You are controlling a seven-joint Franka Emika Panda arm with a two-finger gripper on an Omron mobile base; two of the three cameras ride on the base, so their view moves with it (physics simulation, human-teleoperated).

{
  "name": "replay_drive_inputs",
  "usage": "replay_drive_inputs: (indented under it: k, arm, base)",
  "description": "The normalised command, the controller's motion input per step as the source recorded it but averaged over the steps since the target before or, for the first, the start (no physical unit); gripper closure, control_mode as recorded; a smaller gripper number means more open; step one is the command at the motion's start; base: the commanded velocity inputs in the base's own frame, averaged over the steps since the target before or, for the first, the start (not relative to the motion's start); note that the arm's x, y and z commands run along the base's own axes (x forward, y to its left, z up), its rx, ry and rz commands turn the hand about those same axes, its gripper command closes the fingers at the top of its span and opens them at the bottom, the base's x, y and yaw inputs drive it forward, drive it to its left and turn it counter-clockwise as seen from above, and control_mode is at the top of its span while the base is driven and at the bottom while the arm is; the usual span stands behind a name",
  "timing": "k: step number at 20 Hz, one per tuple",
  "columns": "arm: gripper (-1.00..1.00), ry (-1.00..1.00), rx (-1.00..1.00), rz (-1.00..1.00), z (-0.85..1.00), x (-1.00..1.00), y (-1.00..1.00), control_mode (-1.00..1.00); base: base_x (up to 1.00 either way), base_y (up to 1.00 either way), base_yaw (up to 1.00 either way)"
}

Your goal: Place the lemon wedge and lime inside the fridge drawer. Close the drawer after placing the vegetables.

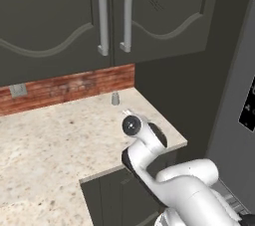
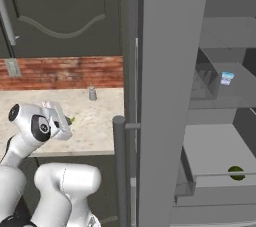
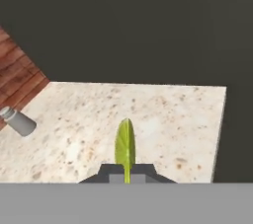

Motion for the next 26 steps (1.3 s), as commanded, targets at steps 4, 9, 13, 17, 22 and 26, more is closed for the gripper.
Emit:
replay_drive_inputs:
  k: [4,9,13,17,22,26]
  arm:
    - [1.00,-0.14,-0.04,-0.29,0.58,-0.28,-0.08,-1.00]
    - [1.00,-0.11,-0.03,-0.21,0.55,-0.40,-0.09,-1.00]
    - [1.00,-0.14,0.00,-0.20,0.47,-0.50,-0.15,-1.00]
    - [1.00,-0.07,0.00,-0.08,0.15,-0.24,-0.01,-1.00]
    - [1.00,0.00,0.00,0.00,0.00,0.00,0.00,-1.00]
    - [1.00,-0.03,0.00,0.00,-0.03,-0.39,0.00,-1.00]
  base:
    - [0.00,0.00,0.00]
    - [0.00,0.00,0.00]
    - [0.00,0.00,0.00]
    - [0.00,0.00,0.00]
    - [0.00,0.00,0.00]
    - [0.00,0.00,0.00]
